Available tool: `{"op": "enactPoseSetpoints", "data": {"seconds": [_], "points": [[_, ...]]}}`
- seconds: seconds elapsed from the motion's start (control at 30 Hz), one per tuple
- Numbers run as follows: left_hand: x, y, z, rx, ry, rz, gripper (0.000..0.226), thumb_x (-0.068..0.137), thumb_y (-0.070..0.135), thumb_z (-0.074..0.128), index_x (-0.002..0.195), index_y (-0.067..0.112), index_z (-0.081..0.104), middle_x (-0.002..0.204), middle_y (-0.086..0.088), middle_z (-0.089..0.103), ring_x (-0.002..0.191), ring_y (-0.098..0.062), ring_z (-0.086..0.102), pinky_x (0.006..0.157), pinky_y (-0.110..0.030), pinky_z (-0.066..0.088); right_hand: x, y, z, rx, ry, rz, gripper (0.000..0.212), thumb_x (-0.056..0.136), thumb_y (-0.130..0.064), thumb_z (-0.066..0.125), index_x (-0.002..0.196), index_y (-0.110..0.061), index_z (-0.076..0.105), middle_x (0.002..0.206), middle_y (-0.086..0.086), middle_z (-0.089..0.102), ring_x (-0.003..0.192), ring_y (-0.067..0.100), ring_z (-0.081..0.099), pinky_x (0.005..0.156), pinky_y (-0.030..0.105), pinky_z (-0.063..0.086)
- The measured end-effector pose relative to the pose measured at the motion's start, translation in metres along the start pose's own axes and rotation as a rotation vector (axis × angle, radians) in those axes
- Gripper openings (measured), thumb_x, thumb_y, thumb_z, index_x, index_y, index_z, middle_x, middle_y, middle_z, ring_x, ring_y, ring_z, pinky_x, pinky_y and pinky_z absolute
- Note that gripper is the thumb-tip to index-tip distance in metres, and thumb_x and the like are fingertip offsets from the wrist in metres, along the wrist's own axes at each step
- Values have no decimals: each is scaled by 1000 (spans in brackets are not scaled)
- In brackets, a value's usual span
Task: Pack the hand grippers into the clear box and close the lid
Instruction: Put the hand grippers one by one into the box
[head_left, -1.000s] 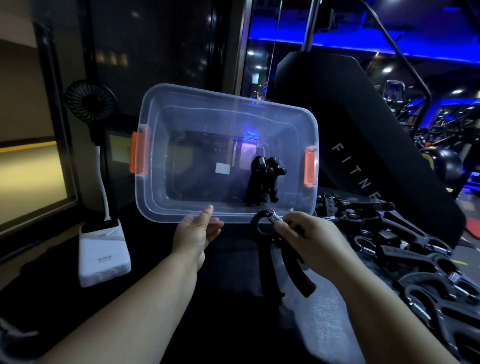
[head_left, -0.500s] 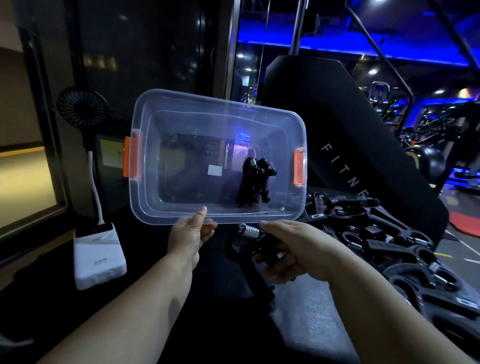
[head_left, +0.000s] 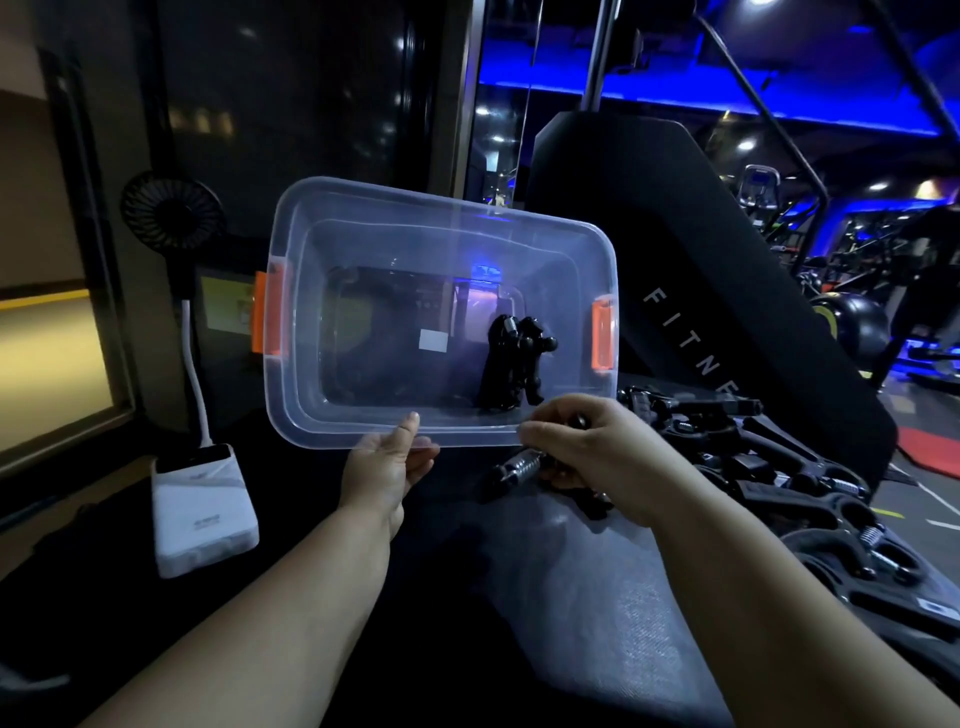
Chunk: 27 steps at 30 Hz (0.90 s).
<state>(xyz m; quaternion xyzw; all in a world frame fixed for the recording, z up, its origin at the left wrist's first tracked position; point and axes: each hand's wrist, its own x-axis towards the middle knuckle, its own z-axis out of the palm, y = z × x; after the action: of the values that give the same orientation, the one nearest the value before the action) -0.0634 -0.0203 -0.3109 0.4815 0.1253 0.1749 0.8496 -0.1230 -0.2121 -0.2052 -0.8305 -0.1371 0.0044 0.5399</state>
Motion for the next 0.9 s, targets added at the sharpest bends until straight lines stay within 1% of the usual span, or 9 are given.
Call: {"op": "enactPoseSetpoints", "data": {"seconds": [0.13, 0.23, 0.3, 0.37, 0.4, 0.5, 0.6, 0.73, 0.9], "points": [[2, 0, 0, -12, -4, -10, 21, 90, 26, 65, 81, 11, 54, 71, -6, 64, 60, -14, 65, 69, -28, 55, 16, -3, -4, -90, 52, -158, 4, 80, -24, 75, 84, -22, 74, 73, -3, 65, 64, 8, 57, 62, 23, 47], [3, 0, 0, -31, -3, -11, 21, 89, 26, 65, 81, 10, 54, 67, -5, 66, 60, -15, 66, 68, -28, 55, 43, 0, -3, -225, 88, -277, 11, 77, -22, 78, 86, -25, 73, 87, -8, 63, 74, 4, 58, 71, 17, 45], [3, 0, 0, -43, -8, -17, 21, 90, 26, 64, 82, 9, 54, 62, -4, 67, 58, -15, 67, 69, -29, 55, 61, 5, 0, -310, 102, -323, 15, 76, -20, 80, 89, -24, 73, 96, -9, 59, 80, -3, 57, 72, 5, 41], [4, -1, 1, -60, -14, -19, 21, 91, 27, 62, 84, 10, 53, 63, -5, 69, 60, -17, 67, 71, -32, 55, 80, 11, 2, -449, 109, -355, 23, 74, -19, 82, 95, -20, 75, 98, -11, 56, 81, -3, 55, 72, -2, 35], [4, -1, 0, -66, -18, -18, 22, 92, 29, 61, 85, 10, 53, 67, -7, 70, 61, -18, 68, 71, -33, 55, 89, 14, 4, -515, 116, -371, 26, 73, -20, 83, 98, -19, 75, 99, -11, 54, 84, -1, 53, 73, -2, 33], [7, -2, -1, -64, -32, -25, 28, 92, 35, 60, 93, 8, 53, 77, -13, 72, 65, -21, 70, 67, -33, 57, 111, 21, 8, -623, 139, -402, 30, 70, -22, 84, 99, -19, 76, 103, -10, 51, 93, 3, 51, 80, 7, 31], [8, -2, -1, -56, -30, -34, 31, 92, 36, 58, 99, 6, 53, 74, -12, 73, 64, -21, 71, 63, -31, 57, 130, 26, 11, -701, 127, -440, 29, 71, -22, 83, 98, -15, 76, 104, -8, 49, 96, 9, 53, 81, 11, 31], [6, 0, 1, -68, -15, -36, 26, 92, 33, 59, 93, 8, 51, 66, -8, 72, 59, -19, 70, 61, -29, 58, 153, 33, 15, -834, 55, -419, 28, 73, -21, 81, 100, -15, 75, 114, -1, 53, 101, 16, 57, 89, 25, 43], [4, 2, 3, -75, 12, -48, 24, 92, 31, 60, 86, 9, 51, 65, -10, 70, 58, -20, 68, 66, -32, 56, 176, 45, 21, -847, 15, -418, 26, 70, -22, 82, 95, -19, 75, 114, -3, 54, 101, 18, 58, 89, 34, 48]]}}
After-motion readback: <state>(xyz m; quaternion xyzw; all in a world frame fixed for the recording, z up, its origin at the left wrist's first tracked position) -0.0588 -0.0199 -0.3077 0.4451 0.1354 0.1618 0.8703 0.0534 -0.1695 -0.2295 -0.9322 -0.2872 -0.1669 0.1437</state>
